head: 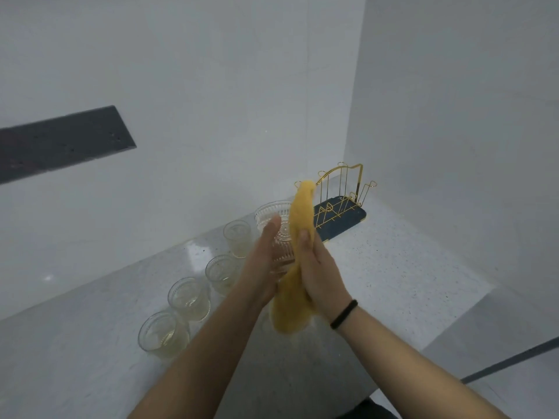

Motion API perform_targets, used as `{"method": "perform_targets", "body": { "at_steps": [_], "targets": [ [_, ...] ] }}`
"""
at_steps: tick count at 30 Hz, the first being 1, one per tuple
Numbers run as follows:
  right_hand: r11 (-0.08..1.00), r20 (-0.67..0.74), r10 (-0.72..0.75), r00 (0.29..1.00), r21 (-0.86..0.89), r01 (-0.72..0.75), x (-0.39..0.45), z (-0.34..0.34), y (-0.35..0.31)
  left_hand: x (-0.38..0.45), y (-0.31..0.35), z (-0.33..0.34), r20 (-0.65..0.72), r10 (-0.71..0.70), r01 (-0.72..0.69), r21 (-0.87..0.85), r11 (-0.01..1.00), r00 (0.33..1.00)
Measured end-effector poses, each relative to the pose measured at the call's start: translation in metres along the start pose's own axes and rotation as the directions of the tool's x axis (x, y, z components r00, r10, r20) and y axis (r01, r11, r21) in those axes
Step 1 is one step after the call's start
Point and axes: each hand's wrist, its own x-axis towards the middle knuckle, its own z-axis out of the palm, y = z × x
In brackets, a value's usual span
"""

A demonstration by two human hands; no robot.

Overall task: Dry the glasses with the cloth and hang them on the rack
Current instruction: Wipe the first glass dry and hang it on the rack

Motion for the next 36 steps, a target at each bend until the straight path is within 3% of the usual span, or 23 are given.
{"method": "perform_targets", "body": {
  "at_steps": [3, 4, 8, 12, 15, 19, 20, 23, 25, 27, 29, 30, 31, 33, 36],
  "targets": [
    [0.897, -0.006, 0.373, 0.928, 0.257, -0.359, 0.025, -0.020, -0.011, -0.005, -0.004, 0.012, -0.040, 0.035, -0.035, -0.002, 0.999, 0.999],
    [0.856, 0.023, 0.416, 0.909, 0.327, -0.400, 0.027, -0.024, -0.011, -0.004, -0.003, 0.014, -0.087, 0.063, -0.061, 0.032, 0.998, 0.994],
    [0.913, -0.063, 0.260, 0.964, 0.340, -0.224, 0.020, -0.020, -0.002, 0.002, 0.004, 0.012, -0.142, 0.229, -0.187, 0.258, 0.948, 0.963],
    [0.993, -0.168, -0.023, 0.985, 0.109, 0.042, 0.010, -0.015, -0.010, 0.000, 0.000, 0.023, -0.141, 0.254, -0.174, 0.424, 0.889, 0.957],
    [0.999, -0.135, -0.035, 0.990, 0.017, 0.037, 0.008, -0.016, -0.016, -0.006, -0.003, 0.029, -0.176, 0.304, -0.232, 0.340, 0.911, 0.936],
    [0.911, -0.058, 0.344, 0.937, 0.264, -0.318, 0.024, -0.036, -0.026, -0.013, 0.001, 0.036, -0.138, 0.263, -0.242, 0.152, 0.958, 0.955],
    [0.909, -0.041, 0.330, 0.943, 0.283, -0.306, 0.019, -0.035, -0.027, -0.009, 0.000, 0.035, -0.152, 0.244, -0.224, 0.137, 0.965, 0.958],
    [0.997, -0.009, 0.011, 1.000, 0.080, -0.010, -0.010, -0.011, -0.014, -0.005, 0.006, 0.030, -0.200, 0.183, -0.168, 0.090, 0.982, 0.962],
    [0.999, -0.028, -0.046, 0.999, 0.002, 0.046, -0.016, -0.009, -0.011, -0.006, 0.004, 0.026, -0.149, 0.135, -0.126, 0.066, 0.990, 0.980],
    [0.994, -0.070, 0.105, 0.992, 0.034, -0.103, 0.006, -0.019, -0.012, -0.013, 0.000, 0.030, -0.136, 0.096, -0.098, -0.006, 0.995, 0.986],
    [0.929, -0.052, 0.361, 0.931, 0.107, -0.354, 0.026, -0.031, -0.017, -0.019, -0.003, 0.036, -0.126, 0.069, -0.078, -0.069, 0.995, 0.990],
    [0.900, -0.028, 0.412, 0.911, 0.168, -0.402, 0.027, -0.031, -0.016, -0.018, -0.003, 0.036, -0.114, 0.080, -0.090, -0.086, 0.992, 0.990],
    [0.905, -0.007, 0.388, 0.922, 0.194, -0.379, 0.024, -0.029, -0.013, -0.016, -0.002, 0.034, -0.123, 0.098, -0.109, -0.082, 0.991, 0.988],
    [0.967, -0.005, 0.187, 0.982, 0.177, -0.184, 0.006, -0.022, -0.007, -0.015, 0.003, 0.032, -0.119, 0.135, -0.142, -0.060, 0.988, 0.984],
    [0.995, -0.071, -0.030, 0.997, 0.090, 0.036, -0.006, -0.016, -0.002, -0.016, 0.007, 0.032, -0.154, 0.229, -0.193, 0.219, 0.957, 0.961]
  ]
}}
